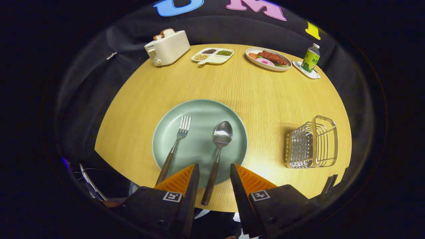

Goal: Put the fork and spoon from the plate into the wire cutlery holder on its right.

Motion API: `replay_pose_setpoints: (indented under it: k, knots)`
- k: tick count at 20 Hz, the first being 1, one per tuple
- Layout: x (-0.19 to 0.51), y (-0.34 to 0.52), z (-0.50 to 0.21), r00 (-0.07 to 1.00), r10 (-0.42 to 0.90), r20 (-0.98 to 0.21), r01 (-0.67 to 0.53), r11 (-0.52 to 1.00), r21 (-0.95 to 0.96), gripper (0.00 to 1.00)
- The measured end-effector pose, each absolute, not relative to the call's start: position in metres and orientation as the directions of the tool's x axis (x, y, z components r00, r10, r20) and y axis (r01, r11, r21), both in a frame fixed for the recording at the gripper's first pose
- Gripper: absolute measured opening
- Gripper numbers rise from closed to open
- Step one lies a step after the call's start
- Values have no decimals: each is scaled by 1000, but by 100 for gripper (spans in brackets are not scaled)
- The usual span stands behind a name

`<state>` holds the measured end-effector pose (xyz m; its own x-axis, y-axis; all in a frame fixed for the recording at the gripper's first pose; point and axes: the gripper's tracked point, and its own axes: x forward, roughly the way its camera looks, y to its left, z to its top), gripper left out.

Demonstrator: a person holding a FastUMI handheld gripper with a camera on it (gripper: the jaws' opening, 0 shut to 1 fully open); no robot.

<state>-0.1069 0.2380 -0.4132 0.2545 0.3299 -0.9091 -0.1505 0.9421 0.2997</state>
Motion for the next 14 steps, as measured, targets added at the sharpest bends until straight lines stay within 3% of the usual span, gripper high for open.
replay_pose_setpoints:
  k: [4, 5, 6, 8, 9, 11, 14]
  knots:
    - [-104, 243, -441, 209, 279, -937, -135, 957, 255, 58]
    - [-106, 241, -447, 192, 257, -947, -128, 963, 235, 37]
    - [-107, 245, -451, 181, 261, -948, -119, 963, 242, 32]
    - [-107, 248, -464, 154, 239, -959, -99, 969, 225, 32]
    - [-105, 248, -462, 147, 237, -960, -80, 971, 227, 19]
    - [-104, 249, -461, 135, 250, -959, -77, 967, 242, 12]
    - [-98, 248, -454, 168, 269, -948, -76, 963, 260, 12]
